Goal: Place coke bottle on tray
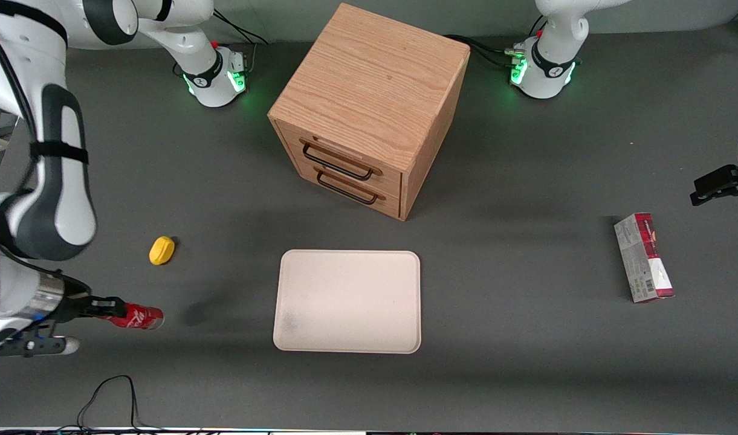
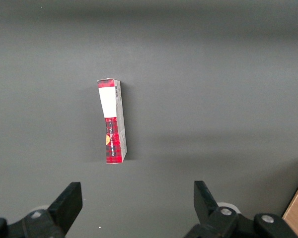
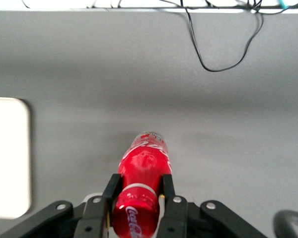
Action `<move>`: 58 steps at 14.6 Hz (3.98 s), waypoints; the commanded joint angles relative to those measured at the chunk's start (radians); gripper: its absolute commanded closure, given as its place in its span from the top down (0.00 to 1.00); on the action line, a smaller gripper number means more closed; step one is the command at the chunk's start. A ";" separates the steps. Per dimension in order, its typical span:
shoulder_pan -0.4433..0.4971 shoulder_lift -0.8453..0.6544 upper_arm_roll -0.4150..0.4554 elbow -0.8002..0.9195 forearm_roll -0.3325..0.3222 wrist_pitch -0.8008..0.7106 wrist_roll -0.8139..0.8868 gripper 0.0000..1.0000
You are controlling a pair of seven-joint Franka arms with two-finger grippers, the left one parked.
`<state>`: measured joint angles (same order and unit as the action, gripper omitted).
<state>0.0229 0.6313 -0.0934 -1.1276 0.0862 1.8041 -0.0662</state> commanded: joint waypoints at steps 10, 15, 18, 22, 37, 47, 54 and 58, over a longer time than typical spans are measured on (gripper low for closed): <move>0.181 -0.012 0.270 0.229 -0.215 -0.139 0.655 0.00; 0.273 0.108 0.271 0.157 -0.286 0.082 0.766 0.00; 0.275 0.137 0.265 0.083 -0.287 0.204 0.770 0.00; 0.276 0.188 0.261 0.058 -0.287 0.251 0.741 0.00; 0.282 0.197 0.251 0.002 -0.324 0.350 0.755 1.00; 0.301 -0.187 0.066 -0.242 -0.164 0.097 0.424 1.00; 0.229 -0.574 -0.045 -0.496 -0.031 -0.115 0.270 1.00; 0.143 -0.630 -0.028 -0.489 -0.033 -0.184 0.269 1.00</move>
<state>0.2010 0.0326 -0.1345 -1.5916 0.0320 1.6290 0.2195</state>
